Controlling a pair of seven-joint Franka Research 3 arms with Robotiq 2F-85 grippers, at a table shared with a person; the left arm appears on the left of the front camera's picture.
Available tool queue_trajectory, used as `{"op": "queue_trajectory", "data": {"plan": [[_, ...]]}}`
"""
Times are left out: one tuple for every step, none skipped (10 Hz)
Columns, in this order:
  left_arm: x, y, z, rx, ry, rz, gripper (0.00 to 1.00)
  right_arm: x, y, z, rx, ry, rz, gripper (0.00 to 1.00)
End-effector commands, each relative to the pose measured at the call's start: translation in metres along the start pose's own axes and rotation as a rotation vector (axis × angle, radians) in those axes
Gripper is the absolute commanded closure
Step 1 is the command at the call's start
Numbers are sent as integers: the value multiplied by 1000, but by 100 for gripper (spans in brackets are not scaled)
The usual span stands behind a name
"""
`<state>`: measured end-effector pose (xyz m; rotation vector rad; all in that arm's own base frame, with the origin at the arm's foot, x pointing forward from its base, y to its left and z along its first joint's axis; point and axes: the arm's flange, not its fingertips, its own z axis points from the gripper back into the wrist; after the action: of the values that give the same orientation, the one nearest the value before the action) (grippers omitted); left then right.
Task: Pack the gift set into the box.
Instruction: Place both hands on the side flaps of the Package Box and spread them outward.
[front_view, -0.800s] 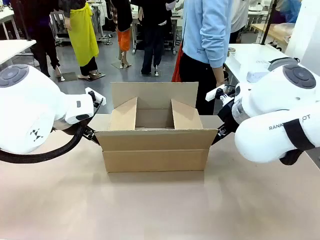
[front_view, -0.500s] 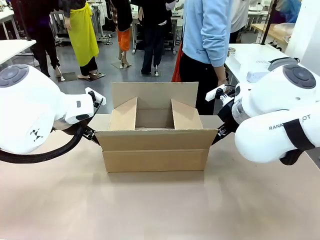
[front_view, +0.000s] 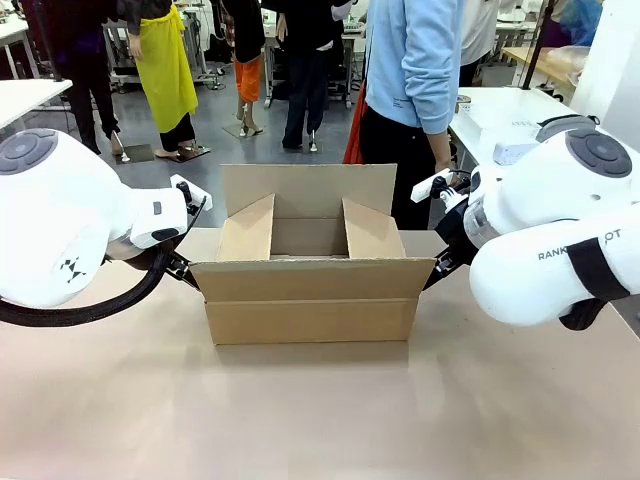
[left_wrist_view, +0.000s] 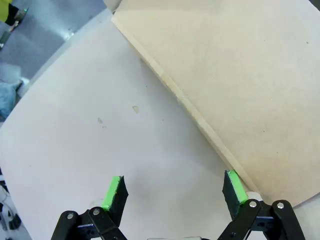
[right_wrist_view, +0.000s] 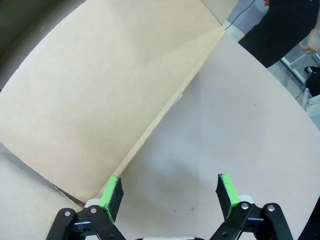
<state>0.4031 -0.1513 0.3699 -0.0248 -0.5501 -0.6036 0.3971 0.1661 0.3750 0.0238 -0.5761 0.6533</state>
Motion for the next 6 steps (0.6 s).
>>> {"op": "queue_trajectory", "data": {"plan": [[0,0,0,0,-1,-1,0,0,0,0,0,0,0,0],[0,0,0,0,-1,-1,0,0,0,0,0,0,0,0],[0,0,0,0,-1,-1,0,0,0,0,0,0,0,0],[0,0,0,0,0,0,0,0,0,0,0,0,0,0],[-10,11,13,-6,120,-17,0,-6,-11,1,-37,122,-61,0],[-24,26,31,-20,250,-6,0,-17,-26,10,14,194,-94,0]]}}
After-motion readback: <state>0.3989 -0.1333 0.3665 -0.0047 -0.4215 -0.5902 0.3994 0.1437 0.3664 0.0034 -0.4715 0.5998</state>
